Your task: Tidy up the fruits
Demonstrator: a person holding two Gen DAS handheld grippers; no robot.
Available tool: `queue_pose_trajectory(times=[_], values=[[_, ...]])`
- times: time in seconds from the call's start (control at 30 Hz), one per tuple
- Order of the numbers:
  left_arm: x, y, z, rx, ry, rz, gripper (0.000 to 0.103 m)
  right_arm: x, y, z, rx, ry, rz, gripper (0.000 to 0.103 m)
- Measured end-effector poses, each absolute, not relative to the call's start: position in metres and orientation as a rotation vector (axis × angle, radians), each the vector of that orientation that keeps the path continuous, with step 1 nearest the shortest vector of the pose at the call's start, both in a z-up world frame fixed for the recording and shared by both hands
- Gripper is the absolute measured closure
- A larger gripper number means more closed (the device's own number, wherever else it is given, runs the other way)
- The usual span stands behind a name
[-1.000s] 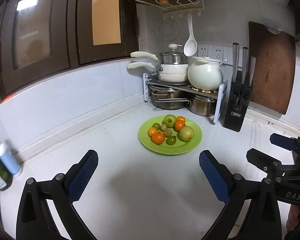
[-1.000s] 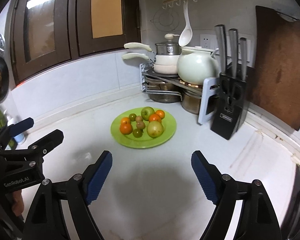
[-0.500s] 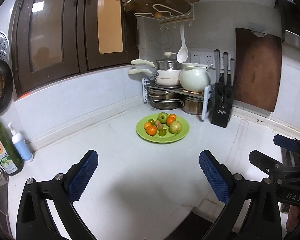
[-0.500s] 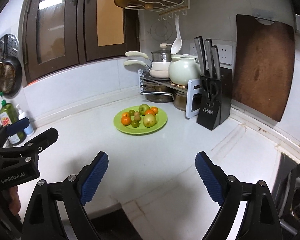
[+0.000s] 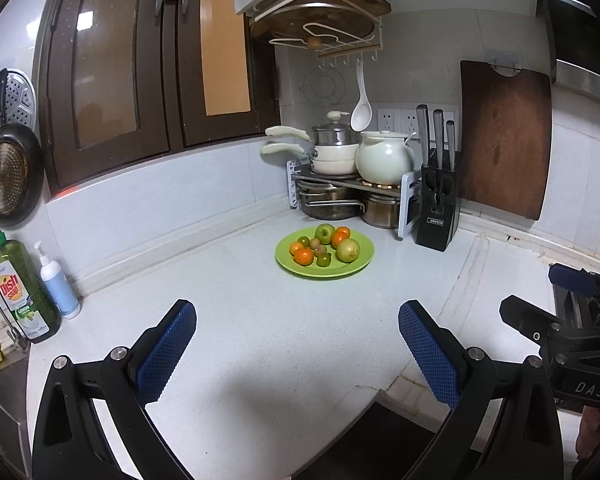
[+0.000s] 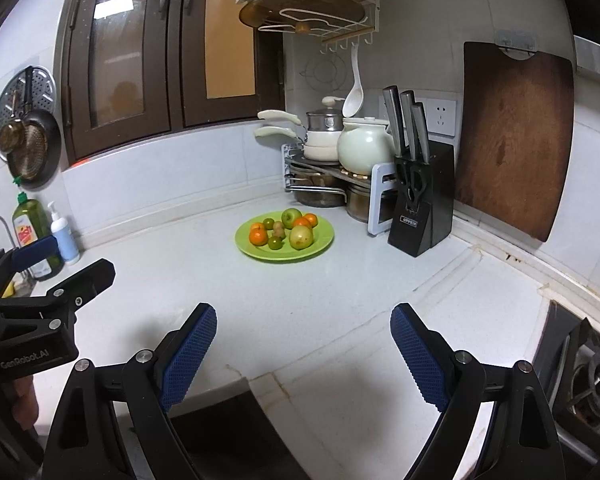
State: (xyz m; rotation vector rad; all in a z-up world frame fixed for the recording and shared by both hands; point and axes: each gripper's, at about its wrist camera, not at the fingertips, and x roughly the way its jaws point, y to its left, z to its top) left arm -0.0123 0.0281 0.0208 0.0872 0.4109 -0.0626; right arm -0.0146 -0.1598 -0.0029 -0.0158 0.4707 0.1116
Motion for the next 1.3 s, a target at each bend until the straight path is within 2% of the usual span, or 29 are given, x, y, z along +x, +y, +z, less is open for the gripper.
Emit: queue_pose_trajectory(times=[1.3], values=[[-0.029, 0.028, 0.023, 0.095, 0.384, -0.045, 0.000, -0.025, -0.163, -0.002, -0.016, 0.461, 0.125, 0.014]])
